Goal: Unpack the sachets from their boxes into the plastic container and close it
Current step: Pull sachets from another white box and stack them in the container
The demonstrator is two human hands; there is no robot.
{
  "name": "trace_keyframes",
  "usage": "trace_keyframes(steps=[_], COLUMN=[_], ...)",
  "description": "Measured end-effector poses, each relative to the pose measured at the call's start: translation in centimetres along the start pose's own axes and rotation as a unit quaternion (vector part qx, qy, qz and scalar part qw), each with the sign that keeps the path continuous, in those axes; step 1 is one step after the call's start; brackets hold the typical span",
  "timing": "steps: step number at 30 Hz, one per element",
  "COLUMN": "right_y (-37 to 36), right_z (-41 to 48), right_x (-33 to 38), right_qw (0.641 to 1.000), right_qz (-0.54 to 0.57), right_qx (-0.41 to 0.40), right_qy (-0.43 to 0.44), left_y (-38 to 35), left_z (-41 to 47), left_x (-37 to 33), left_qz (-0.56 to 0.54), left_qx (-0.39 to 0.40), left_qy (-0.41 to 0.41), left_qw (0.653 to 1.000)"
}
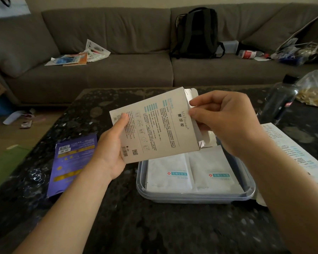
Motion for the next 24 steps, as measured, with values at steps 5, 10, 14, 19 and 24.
trace_keyframes(steps=[5,10,14,19,24], right_y=[0.4,0.2,-0.4,-0.6,1.0], right_z=[0.1,0.2,0.3,0.1,0.6], right_x=[-0.2,0.2,0.5,0.5,0.1], right_qw=[0.998,0.996,0.996,0.999,0.992], right_qz=[0.057,0.085,0.090,0.032,0.122], right_qx=[-0.028,-0.037,0.002,0.017,-0.021], right_qy=[-0.014,-0.011,-0.015,0.005,-0.029], left_y=[-0.2,0.1,0.3,0.5,0.8], left_z=[0.0,0.1,0.1,0.0,0.1], left_x=[0.2,0.3,0.3,0.1,-0.2], left_qz=[-0.019,-0.033,-0.037,-0.034,-0.042], left_qx=[-0.001,-0.012,-0.020,-0.029,-0.039], left_qy=[0.008,0.011,0.006,0.002,-0.002], left_qw=[1.000,0.999,0.999,0.999,0.998])
Point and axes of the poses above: each hand's wrist, its own z-axis towards the middle knuckle, its own y-axis out of the back of the hand, x = y × z, the point moved 7 cm from there along z, towards the middle knuckle, and after that the axes turned 8 degrees about -z, right-handed, at the moved point
